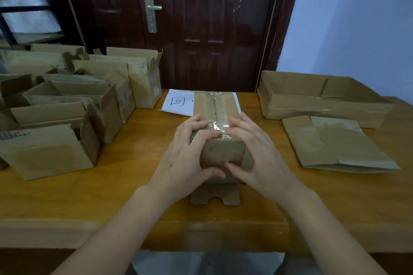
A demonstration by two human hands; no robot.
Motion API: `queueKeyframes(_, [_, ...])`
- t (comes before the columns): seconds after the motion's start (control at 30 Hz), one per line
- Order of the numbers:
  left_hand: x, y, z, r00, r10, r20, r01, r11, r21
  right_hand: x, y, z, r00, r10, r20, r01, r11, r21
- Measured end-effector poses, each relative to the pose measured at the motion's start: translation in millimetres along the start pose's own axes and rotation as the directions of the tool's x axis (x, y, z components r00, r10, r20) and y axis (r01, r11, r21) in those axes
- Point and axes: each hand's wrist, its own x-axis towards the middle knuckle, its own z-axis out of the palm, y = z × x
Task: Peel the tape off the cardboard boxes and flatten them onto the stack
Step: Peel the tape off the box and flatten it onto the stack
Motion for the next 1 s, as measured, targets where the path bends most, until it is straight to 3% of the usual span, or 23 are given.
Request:
queueKeyframes(0.17, [1,-1,1,1.0,-0.002,0.001,0.002,1.0,0.006,-3,-11,-2,0.989,-0.144,0.04,0.148,0.982,-0.12])
queueKeyframes(0.47, [7,-3,-9,0.99,0.135,0.034,-0.138,0.987,0.079,-4,-19,-2,0.997,-0.055,-0.048,0.058,0.997,0.053])
queueKeyframes(0.73, [4,-2,-21,0.982,0.19,0.004,-0.19,0.982,0.008,-3,-11,9,0.992,-0.115,-0.052,0.117,0.992,0.036])
queueKeyframes(0.9, [1,-4,-24,0.97,0.222,0.099,-0.224,0.975,0.012,-3,-6,12,0.992,-0.121,-0.04,0.123,0.992,0.042])
queueKeyframes(1.0, [0,-2,-24,0.974,0.209,0.083,-0.211,0.977,0.015,-4,-6,13,0.992,-0.117,-0.049,0.119,0.991,0.06])
